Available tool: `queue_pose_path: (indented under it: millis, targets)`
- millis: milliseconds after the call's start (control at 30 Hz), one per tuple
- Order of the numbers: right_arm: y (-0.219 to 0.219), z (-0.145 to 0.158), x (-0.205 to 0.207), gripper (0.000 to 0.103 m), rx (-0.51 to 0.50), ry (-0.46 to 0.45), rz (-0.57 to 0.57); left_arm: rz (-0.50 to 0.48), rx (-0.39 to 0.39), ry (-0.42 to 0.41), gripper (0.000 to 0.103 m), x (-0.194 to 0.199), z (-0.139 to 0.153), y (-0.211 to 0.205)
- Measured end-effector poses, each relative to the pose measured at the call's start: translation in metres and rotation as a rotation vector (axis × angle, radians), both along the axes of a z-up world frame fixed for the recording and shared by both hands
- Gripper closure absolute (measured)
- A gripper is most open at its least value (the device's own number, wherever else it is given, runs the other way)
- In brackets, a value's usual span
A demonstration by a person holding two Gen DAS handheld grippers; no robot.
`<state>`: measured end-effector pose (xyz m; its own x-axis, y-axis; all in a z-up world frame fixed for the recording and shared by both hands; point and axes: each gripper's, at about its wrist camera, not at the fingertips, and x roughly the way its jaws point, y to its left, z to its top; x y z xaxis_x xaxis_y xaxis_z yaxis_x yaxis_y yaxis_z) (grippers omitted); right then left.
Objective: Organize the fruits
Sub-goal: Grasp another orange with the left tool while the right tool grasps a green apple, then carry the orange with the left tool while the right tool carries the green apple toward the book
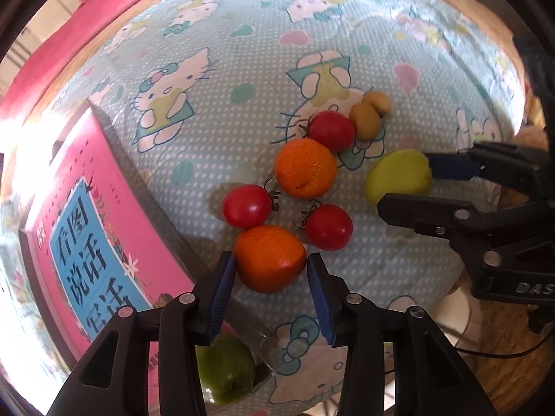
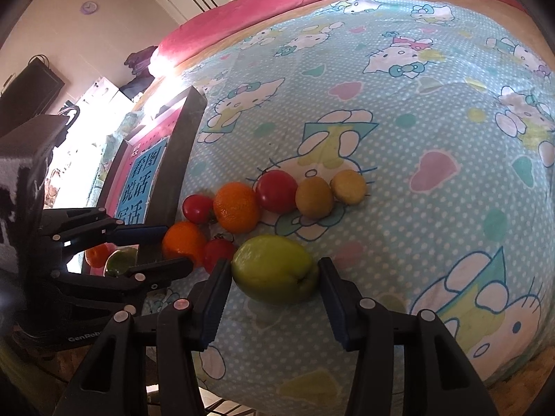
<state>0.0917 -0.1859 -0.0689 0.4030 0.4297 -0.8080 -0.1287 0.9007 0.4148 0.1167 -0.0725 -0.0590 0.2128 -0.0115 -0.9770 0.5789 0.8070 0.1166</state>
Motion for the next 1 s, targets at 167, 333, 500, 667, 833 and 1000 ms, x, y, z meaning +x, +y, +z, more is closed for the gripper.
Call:
queue_pose_path:
  millis: [167,333,500,667,833,1000]
  targets:
    - [-0.001,-0.001,0.001,0.052,0.010,0.004,-0.007,-0.015,0.059,0.019,0.057,0.007,-0.017,-0.010]
    - [-0.002,-0.001,0.001,0.052,0.009,-0.001,-0.009,0.038,-0.002,0.000,0.059,0.011,-0.011,-0.008]
    - [-0.001,0.001,0.001,0.052,0.008,-0.014,-0.010,0.094,-0.088,-0.024,0.059,0.001,0.006,0.009]
    - [0.000,0.007,-0.002,0.052,0.017,-0.049,-0.010,0.139,-0.152,-0.067,0.059,-0.011,0.026,0.021]
    - [0.001,0.015,-0.006,0.052,0.030,-0.095,-0.004,0.185,-0.216,-0.097,0.059,-0.020,0.042,0.034]
    - [0.003,0.023,-0.009,0.052,0.051,-0.140,0.004,0.245,-0.262,-0.114,0.059,-0.028,0.053,0.053]
